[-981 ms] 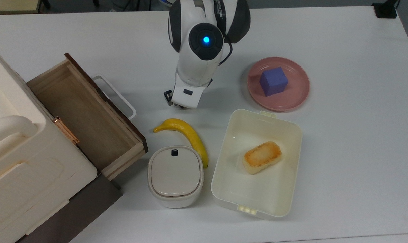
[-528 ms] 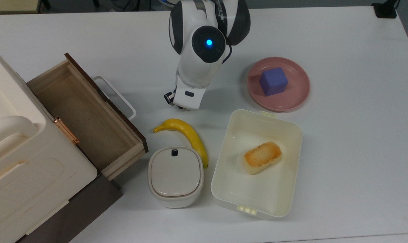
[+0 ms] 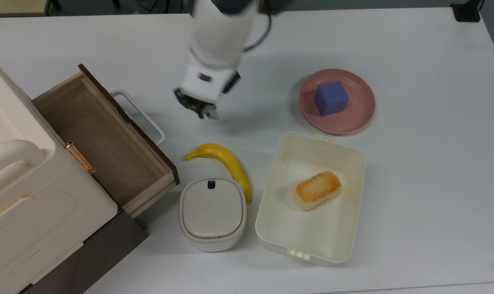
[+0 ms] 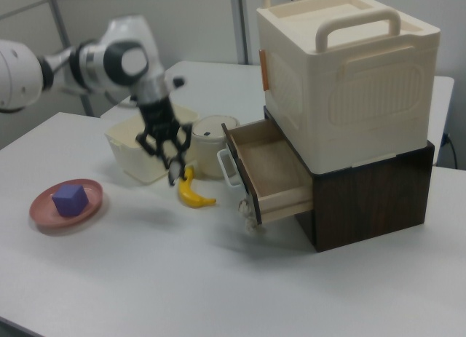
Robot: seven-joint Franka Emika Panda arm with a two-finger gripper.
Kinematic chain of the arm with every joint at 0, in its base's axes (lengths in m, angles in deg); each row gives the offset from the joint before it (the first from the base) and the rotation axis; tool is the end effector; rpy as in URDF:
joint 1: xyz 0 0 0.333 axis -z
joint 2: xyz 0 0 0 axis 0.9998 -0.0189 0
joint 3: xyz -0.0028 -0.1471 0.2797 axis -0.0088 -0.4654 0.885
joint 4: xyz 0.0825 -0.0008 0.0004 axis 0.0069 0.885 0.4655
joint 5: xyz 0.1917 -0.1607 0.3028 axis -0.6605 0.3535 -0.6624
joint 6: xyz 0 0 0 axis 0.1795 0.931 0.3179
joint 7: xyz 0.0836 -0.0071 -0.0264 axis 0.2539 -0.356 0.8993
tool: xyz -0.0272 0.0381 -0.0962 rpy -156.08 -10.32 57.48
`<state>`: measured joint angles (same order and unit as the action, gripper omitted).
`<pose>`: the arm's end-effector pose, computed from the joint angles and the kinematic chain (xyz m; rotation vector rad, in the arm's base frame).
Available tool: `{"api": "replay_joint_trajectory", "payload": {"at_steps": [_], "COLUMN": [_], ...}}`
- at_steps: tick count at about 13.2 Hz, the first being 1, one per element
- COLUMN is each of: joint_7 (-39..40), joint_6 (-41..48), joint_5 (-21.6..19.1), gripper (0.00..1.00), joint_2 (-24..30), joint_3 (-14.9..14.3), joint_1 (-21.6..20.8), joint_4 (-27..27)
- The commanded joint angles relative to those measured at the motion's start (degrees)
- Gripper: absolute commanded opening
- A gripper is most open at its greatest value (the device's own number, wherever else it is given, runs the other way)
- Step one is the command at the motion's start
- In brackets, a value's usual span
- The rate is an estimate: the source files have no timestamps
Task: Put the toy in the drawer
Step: 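Lift the panda toy and carry it over the open drawer, then lower the panda toy into the drawer and open the gripper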
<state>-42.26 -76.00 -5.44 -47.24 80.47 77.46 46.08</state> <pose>0.6533 0.0293 0.4577 2.8672 0.7751 -0.1558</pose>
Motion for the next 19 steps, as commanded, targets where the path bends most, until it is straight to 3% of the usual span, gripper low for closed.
{"api": "replay_joint_trajectory", "payload": {"at_steps": [1,6,9,13,15,16,19], "joint_7": [7.04,9.87,9.69,6.8,3.56,1.02,-3.83], "joint_6": [1.1,-9.52,-15.15,-20.35,-19.92,-18.53,-9.14], "joint_5": [-4.61,-5.75,-6.02,-6.19,-6.37,-6.46,-6.37], "gripper": [0.0,0.0,0.05,0.35,0.66,1.0,1.0], "joint_2": [0.78,0.51,-2.37,-8.1,-6.7,-4.17,1.19], "joint_3": [-10.16,-17.03,-18.37,-18.28,-17.76,-17.14,-11.88], "joint_1": [-0.06,1.09,2.05,3.37,3.2,3.11,4.6], "joint_4": [-5.73,-5.92,-5.65,-5.56,-5.65,-5.39,-5.3]}}
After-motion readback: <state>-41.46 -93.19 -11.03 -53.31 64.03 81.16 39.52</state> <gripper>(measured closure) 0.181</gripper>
